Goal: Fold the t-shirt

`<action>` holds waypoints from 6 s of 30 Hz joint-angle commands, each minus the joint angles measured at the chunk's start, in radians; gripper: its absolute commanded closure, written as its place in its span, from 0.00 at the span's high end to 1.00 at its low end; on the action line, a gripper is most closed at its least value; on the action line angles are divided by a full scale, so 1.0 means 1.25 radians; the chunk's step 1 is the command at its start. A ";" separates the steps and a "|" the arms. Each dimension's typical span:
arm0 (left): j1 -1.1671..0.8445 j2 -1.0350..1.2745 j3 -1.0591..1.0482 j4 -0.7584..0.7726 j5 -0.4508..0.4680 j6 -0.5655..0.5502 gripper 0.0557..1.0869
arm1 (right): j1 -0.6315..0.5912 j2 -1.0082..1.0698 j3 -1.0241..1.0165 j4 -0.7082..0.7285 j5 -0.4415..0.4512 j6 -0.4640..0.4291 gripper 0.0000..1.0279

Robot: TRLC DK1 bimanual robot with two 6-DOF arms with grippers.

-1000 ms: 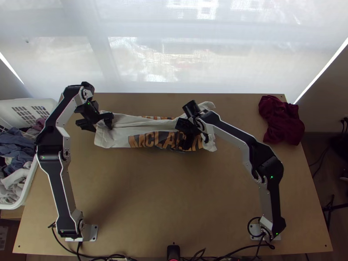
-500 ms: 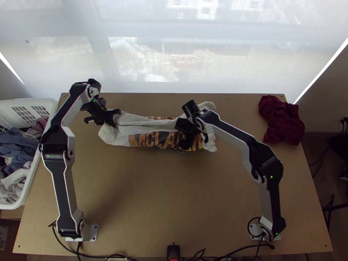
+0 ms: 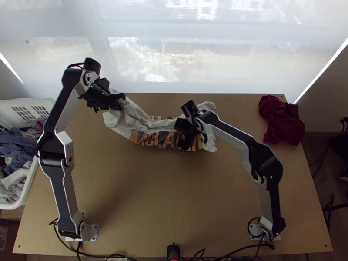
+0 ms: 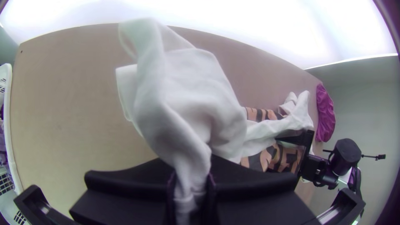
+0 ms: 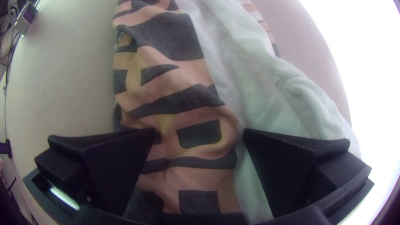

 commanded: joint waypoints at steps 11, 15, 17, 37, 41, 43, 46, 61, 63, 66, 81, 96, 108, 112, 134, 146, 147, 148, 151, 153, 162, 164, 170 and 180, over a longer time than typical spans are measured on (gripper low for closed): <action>-0.094 -0.015 0.013 0.085 0.170 -0.053 0.04 | -0.013 -0.116 0.002 -0.015 0.003 0.022 0.96; -0.112 -0.030 0.015 0.174 0.194 -0.084 0.04 | -0.020 -0.205 0.004 -0.023 0.002 0.043 0.96; -0.128 -0.041 0.013 0.222 0.193 -0.094 0.04 | -0.031 -0.249 0.005 -0.033 0.002 0.054 0.96; -0.362 0.019 0.013 0.504 0.181 -0.142 0.04 | -0.198 -0.476 -0.151 -0.086 0.010 0.081 0.96; -0.399 0.067 0.013 0.516 0.181 -0.144 0.04 | -0.208 -0.492 -0.174 -0.087 0.018 0.076 0.96; -0.405 0.092 0.013 0.519 0.178 -0.147 0.04 | -0.214 -0.496 -0.174 -0.087 0.025 0.073 0.96; -0.404 0.110 0.009 0.519 0.171 -0.145 0.04 | -0.220 -0.500 -0.175 -0.087 0.029 0.072 0.96; -0.260 0.003 -0.038 0.428 0.177 -0.086 0.04 | -0.213 -0.506 -0.213 -0.086 0.027 0.066 0.96; -0.251 -0.010 -0.038 0.408 0.178 -0.078 0.04 | -0.213 -0.507 -0.213 -0.086 0.027 0.065 0.96; -0.237 -0.034 -0.038 0.386 0.181 -0.068 0.04 | -0.211 -0.511 -0.216 -0.086 0.027 0.065 0.96; -0.269 0.014 -0.039 0.336 0.194 -0.008 0.04 | -0.206 -0.533 -0.219 -0.086 0.027 0.065 0.96; -0.371 0.127 0.002 0.504 0.187 -0.080 0.38 | -0.214 -0.551 -0.244 -0.086 0.029 0.067 0.95; -0.375 0.009 0.017 0.472 0.264 -0.160 0.96 | -0.202 -0.513 -0.257 -0.060 0.029 0.046 0.95; -0.308 -0.077 -0.010 0.400 0.284 -0.161 0.96 | -0.188 -0.458 -0.222 -0.005 0.027 0.036 0.95; -0.321 0.034 -0.107 0.338 0.176 -0.047 0.96 | -0.019 -0.155 -0.287 0.173 0.024 0.099 0.96; -0.361 0.131 -0.084 0.328 0.103 -0.026 0.96 | -0.069 -0.255 -0.329 0.181 0.022 0.117 0.95; -0.361 0.137 -0.081 0.328 0.094 -0.023 0.96 | -0.075 -0.255 -0.320 0.181 0.024 0.116 0.95; -0.361 0.144 -0.081 0.328 0.089 -0.019 0.96 | -0.080 -0.257 -0.310 0.179 0.024 0.115 0.95; -0.357 0.160 -0.077 0.328 0.068 -0.014 0.96 | -0.090 -0.260 -0.275 0.173 0.024 0.109 0.95; -0.352 0.168 -0.075 0.328 0.051 -0.013 0.96 | -0.090 -0.275 -0.249 0.163 0.024 0.104 0.95; -0.332 0.128 -0.047 0.312 0.047 -0.012 0.96 | -0.059 -0.357 -0.211 0.069 0.059 0.120 0.95; -0.328 0.095 -0.044 0.304 0.047 -0.012 0.96 | -0.035 -0.379 -0.221 0.069 0.090 0.116 0.95; -0.281 0.014 -0.048 0.227 0.047 -0.003 0.96 | 0.045 -0.398 -0.306 0.087 0.160 0.016 0.95; -0.265 0.018 -0.074 0.204 0.046 0.007 0.96 | 0.116 -0.469 -0.626 0.446 0.242 -0.186 0.95</action>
